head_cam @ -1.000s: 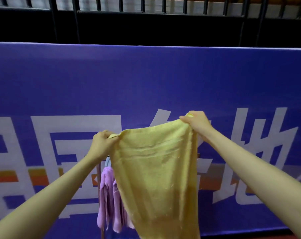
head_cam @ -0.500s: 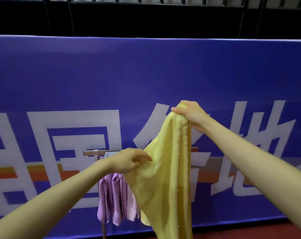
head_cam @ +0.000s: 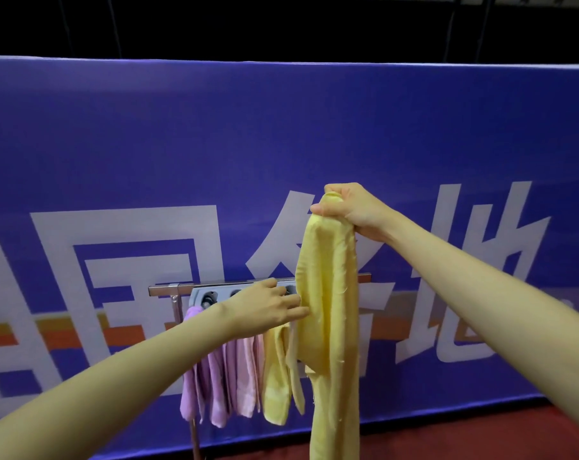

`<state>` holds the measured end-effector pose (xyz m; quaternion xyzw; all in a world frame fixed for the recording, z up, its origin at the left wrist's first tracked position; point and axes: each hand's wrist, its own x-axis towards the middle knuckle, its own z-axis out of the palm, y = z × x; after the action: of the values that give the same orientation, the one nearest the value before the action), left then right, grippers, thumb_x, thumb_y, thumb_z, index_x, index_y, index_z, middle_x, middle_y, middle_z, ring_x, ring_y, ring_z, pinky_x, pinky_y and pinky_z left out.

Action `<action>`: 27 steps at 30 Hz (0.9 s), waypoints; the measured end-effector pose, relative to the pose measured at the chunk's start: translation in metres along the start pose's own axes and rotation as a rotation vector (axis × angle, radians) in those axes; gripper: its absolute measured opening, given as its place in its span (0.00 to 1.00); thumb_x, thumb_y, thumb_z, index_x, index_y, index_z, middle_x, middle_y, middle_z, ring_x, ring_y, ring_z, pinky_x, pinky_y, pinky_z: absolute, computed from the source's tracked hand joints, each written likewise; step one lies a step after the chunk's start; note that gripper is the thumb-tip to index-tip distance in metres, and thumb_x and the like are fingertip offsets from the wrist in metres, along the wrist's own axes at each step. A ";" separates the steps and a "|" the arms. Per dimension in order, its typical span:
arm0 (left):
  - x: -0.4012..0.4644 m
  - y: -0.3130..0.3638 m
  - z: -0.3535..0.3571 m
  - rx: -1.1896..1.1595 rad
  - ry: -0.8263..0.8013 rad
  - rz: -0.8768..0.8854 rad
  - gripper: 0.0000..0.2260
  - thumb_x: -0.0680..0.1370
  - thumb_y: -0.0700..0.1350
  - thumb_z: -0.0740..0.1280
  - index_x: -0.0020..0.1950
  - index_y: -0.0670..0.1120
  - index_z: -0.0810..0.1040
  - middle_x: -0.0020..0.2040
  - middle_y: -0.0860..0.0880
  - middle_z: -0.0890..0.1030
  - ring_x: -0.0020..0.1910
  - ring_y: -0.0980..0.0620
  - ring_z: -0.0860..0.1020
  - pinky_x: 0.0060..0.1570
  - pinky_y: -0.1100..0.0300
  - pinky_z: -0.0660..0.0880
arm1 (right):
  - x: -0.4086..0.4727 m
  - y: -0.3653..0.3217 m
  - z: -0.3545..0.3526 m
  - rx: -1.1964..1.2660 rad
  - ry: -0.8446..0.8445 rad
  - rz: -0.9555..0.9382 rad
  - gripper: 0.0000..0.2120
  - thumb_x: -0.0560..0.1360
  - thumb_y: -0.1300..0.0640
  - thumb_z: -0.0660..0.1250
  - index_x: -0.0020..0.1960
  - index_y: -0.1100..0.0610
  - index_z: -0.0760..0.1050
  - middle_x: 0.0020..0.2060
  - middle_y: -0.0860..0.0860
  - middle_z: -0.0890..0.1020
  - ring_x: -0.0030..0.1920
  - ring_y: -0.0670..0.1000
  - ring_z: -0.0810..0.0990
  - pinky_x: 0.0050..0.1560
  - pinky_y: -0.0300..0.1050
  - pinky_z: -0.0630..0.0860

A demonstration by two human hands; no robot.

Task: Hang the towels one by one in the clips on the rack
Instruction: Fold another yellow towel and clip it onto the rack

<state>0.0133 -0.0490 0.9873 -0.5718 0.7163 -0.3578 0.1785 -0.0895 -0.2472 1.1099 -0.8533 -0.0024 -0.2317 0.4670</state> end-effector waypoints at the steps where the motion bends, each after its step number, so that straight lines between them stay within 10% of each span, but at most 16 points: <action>1: 0.004 -0.001 0.000 0.021 0.025 -0.026 0.28 0.65 0.41 0.76 0.63 0.51 0.72 0.42 0.51 0.78 0.30 0.53 0.75 0.32 0.60 0.71 | 0.000 0.000 0.000 0.007 -0.010 0.001 0.15 0.73 0.54 0.72 0.34 0.54 0.68 0.31 0.50 0.72 0.33 0.46 0.72 0.30 0.35 0.71; 13: 0.018 -0.035 -0.009 -0.124 0.309 -0.298 0.06 0.71 0.45 0.73 0.40 0.46 0.78 0.44 0.47 0.77 0.34 0.49 0.74 0.34 0.61 0.62 | -0.005 0.010 -0.006 -0.078 0.048 -0.009 0.17 0.74 0.54 0.71 0.32 0.53 0.66 0.28 0.46 0.69 0.29 0.43 0.69 0.31 0.35 0.68; 20: 0.006 -0.069 -0.026 -0.298 0.361 -0.454 0.17 0.77 0.54 0.57 0.40 0.44 0.78 0.39 0.48 0.79 0.31 0.45 0.76 0.34 0.55 0.70 | -0.012 0.039 -0.006 -0.183 0.096 0.011 0.19 0.75 0.55 0.69 0.33 0.52 0.61 0.29 0.45 0.65 0.30 0.43 0.63 0.32 0.39 0.61; 27: -0.005 -0.098 -0.048 -0.261 0.343 -0.463 0.13 0.76 0.51 0.62 0.39 0.42 0.77 0.36 0.46 0.77 0.31 0.45 0.73 0.32 0.53 0.70 | -0.023 0.047 0.012 -0.124 0.069 -0.095 0.09 0.74 0.68 0.65 0.42 0.56 0.68 0.32 0.49 0.71 0.33 0.46 0.68 0.34 0.40 0.66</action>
<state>0.0504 -0.0378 1.0895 -0.6692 0.6266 -0.3851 -0.1062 -0.0946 -0.2591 1.0579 -0.8710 -0.0126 -0.2826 0.4016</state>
